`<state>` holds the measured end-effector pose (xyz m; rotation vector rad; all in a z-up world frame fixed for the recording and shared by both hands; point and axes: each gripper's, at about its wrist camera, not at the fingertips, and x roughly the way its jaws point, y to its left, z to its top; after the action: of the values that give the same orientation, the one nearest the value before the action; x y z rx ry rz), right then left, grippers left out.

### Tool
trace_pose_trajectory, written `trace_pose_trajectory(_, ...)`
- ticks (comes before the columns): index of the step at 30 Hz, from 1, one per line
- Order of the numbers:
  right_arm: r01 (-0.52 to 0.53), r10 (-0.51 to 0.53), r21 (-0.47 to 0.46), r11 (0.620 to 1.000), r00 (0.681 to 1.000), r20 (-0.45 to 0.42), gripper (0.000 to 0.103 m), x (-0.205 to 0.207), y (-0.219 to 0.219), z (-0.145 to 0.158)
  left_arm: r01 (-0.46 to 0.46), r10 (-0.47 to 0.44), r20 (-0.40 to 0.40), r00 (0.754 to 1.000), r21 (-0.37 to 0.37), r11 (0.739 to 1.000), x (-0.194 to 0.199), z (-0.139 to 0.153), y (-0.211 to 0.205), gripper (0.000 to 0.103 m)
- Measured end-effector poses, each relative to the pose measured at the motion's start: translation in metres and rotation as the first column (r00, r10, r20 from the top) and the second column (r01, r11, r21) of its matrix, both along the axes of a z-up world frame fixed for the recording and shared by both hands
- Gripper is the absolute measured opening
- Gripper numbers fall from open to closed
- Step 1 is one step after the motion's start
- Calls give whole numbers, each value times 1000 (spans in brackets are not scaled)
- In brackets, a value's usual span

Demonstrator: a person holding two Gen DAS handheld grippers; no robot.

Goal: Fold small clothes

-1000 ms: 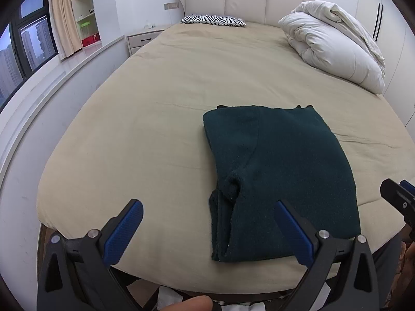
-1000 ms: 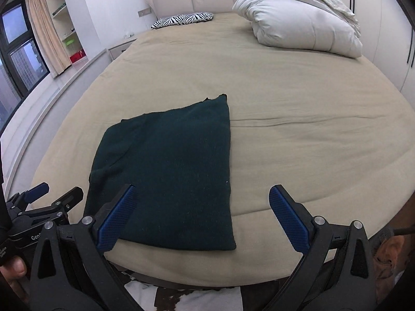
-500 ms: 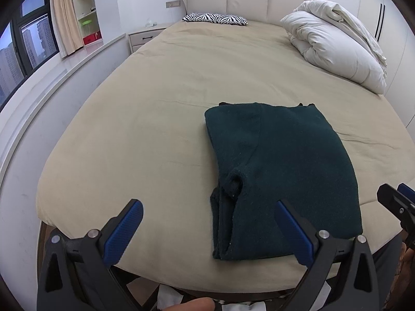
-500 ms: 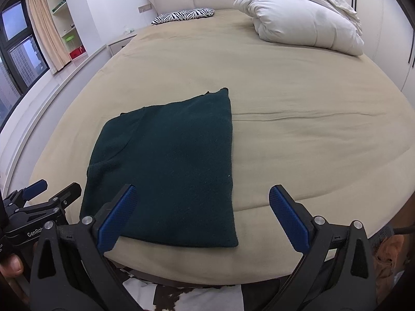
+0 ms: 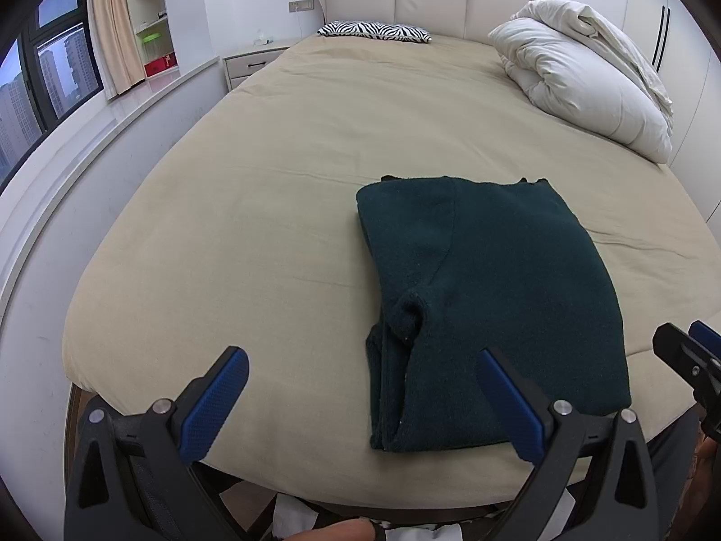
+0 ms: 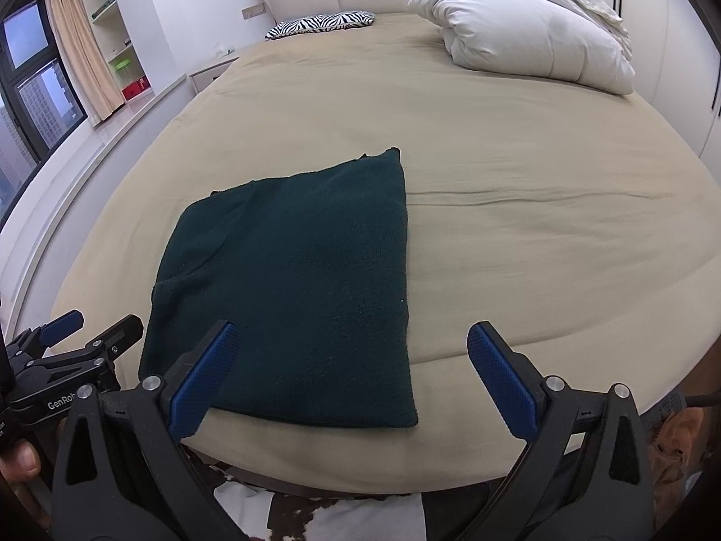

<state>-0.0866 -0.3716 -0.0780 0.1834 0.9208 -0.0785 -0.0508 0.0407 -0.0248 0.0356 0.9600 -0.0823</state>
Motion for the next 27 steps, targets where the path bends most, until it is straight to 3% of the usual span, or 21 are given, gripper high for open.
trace_pose_trajectory(27,-6,6,4,1000,1000,-10,103,3,-1,-4,-2,2,-4,1000,2,1000,-2,-3,1,103)
